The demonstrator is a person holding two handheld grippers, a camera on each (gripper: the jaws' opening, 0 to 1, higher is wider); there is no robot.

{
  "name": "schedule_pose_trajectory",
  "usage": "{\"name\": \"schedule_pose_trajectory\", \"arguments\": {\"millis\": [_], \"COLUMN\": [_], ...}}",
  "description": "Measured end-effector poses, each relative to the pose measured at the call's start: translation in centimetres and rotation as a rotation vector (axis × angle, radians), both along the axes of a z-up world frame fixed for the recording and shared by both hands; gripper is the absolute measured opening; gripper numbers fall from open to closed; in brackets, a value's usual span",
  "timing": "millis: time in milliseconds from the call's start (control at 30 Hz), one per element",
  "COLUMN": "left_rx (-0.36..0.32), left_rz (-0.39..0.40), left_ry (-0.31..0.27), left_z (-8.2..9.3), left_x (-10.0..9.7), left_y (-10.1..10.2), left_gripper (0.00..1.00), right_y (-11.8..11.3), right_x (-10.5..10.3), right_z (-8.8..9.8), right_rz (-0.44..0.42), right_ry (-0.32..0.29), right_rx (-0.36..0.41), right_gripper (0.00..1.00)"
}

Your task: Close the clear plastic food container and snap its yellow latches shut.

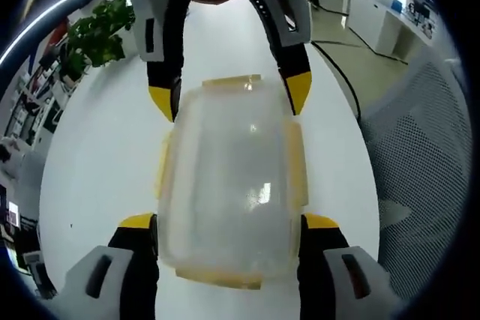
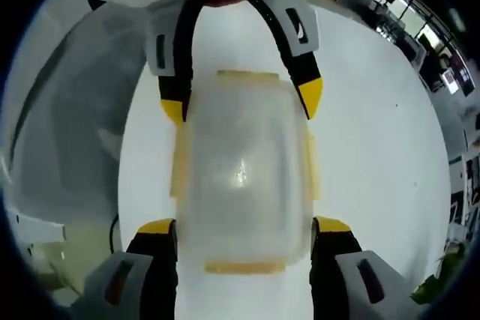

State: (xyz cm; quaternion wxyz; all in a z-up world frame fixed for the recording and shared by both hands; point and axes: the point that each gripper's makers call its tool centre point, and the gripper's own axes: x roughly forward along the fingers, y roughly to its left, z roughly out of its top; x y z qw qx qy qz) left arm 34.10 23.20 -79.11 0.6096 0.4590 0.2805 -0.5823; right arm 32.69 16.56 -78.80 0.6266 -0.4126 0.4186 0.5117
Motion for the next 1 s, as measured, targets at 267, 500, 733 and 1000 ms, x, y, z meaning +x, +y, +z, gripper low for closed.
{"name": "schedule_pose_trajectory", "arguments": {"millis": [267, 500, 733, 1000], "left_rx": [-0.025, -0.023, -0.022, -0.018], "left_rz": [0.051, 0.053, 0.055, 0.067], "left_ry": [0.009, 0.009, 0.007, 0.005], "left_z": [0.1, 0.1, 0.1, 0.1], "left_x": [0.1, 0.3, 0.1, 0.2], "left_y": [1.1, 1.6, 2.8, 5.0], "left_gripper": [0.76, 0.76, 0.76, 0.76], "right_y": [0.9, 1.4, 2.7, 4.9], "right_x": [0.5, 0.5, 0.2, 0.3], "right_z": [0.7, 0.8, 0.7, 0.7], "right_rz": [0.012, 0.018, 0.030, 0.044], "right_ry": [-0.056, -0.050, -0.050, -0.051], "right_rx": [0.002, 0.005, -0.011, -0.005], "right_gripper": [0.67, 0.67, 0.67, 0.67]}}
